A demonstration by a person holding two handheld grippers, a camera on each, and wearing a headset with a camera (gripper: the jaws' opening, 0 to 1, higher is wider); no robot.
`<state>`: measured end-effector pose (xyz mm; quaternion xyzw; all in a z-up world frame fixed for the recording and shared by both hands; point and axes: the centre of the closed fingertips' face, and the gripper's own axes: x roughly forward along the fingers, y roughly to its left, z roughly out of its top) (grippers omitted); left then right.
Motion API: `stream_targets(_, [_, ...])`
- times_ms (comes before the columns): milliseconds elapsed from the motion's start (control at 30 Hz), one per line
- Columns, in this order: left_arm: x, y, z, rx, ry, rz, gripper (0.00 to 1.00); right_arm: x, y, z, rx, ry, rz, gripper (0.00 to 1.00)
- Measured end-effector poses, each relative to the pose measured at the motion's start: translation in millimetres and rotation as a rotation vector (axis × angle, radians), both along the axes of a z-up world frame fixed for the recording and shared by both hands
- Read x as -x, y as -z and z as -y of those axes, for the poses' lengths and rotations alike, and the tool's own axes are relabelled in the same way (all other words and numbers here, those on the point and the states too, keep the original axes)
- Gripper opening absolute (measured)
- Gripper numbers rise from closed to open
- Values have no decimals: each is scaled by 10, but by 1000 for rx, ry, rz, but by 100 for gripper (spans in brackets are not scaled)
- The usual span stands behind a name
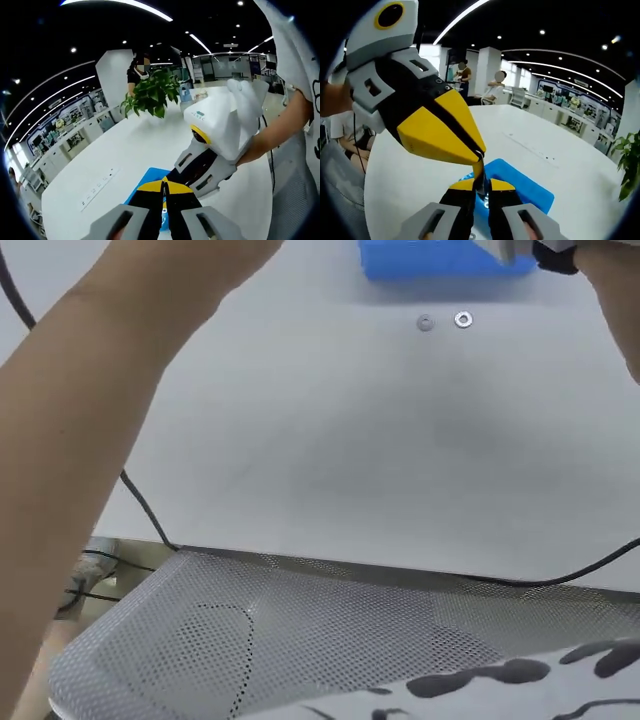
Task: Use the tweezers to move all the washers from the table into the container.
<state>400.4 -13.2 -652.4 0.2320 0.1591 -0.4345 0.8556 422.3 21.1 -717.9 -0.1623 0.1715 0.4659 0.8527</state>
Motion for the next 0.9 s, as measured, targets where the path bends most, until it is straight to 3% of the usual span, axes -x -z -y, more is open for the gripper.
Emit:
stream_targets(67, [31,-10,-1,4,1,-3,0,33,-13,-2,-11,-1,-9,5])
stream_targets(233, [125,30,-15,11,22,-40,0,152,26,-14,-82,4,-108,7])
stream_targets(467, [224,183,-1,7,30,-84,0,280,188,8,-63,-2,-142,7])
stream_targets(900, [278,454,7,-16,27,-162,0,395,475,24,-30,-32,-221,7])
